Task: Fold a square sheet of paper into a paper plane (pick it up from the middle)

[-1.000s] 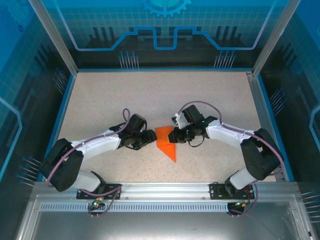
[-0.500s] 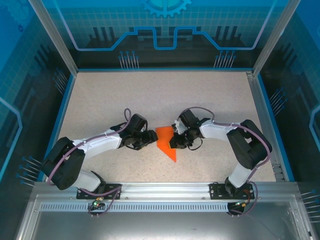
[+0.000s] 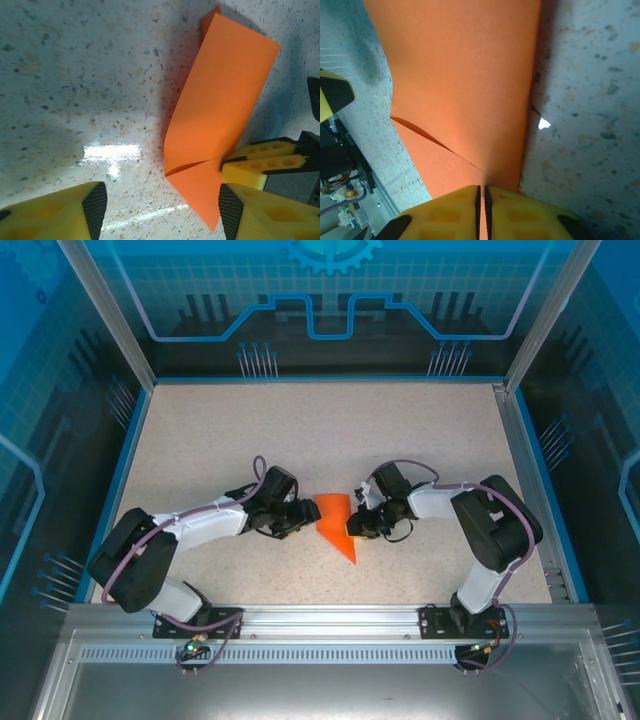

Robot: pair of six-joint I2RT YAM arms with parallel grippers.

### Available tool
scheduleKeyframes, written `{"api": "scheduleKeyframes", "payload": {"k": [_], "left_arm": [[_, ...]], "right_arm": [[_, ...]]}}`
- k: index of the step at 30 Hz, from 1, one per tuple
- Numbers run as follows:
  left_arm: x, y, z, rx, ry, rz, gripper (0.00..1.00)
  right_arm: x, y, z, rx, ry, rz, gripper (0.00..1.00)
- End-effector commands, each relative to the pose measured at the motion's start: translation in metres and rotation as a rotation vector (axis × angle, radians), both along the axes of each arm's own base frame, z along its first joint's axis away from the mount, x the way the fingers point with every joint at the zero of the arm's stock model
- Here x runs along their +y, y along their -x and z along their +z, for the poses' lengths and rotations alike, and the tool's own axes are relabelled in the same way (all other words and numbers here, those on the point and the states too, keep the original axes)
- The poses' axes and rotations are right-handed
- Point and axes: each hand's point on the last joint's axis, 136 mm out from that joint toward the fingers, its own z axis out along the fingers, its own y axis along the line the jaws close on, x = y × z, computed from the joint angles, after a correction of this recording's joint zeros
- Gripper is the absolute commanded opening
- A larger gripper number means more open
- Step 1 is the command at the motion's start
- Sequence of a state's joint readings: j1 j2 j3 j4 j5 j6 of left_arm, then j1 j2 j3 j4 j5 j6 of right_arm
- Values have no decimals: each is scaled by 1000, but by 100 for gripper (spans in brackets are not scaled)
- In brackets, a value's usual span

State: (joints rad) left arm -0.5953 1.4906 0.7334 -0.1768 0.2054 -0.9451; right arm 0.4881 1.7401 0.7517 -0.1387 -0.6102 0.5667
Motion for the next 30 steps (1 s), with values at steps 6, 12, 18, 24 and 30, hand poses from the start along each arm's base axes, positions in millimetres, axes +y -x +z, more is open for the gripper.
{"api": "scheduleKeyframes", "payload": {"k": [6, 12, 18, 24, 30], "left_arm": [[-23, -7, 3, 37, 90, -6, 64], [-36, -8, -1, 50, 101, -22, 57], [-38, -10, -7, 65, 100, -14, 57], [-44, -9, -9, 73, 128, -22, 55], [-45, -9, -11, 76, 128, -15, 54]], "right_arm": [[-14, 8, -21, 48, 43, -30, 15], [-16, 9, -27, 58, 45, -44, 15], [-18, 10, -30, 63, 44, -53, 15], [-19, 10, -32, 67, 44, -62, 16], [-19, 10, -30, 63, 38, -66, 16]]}}
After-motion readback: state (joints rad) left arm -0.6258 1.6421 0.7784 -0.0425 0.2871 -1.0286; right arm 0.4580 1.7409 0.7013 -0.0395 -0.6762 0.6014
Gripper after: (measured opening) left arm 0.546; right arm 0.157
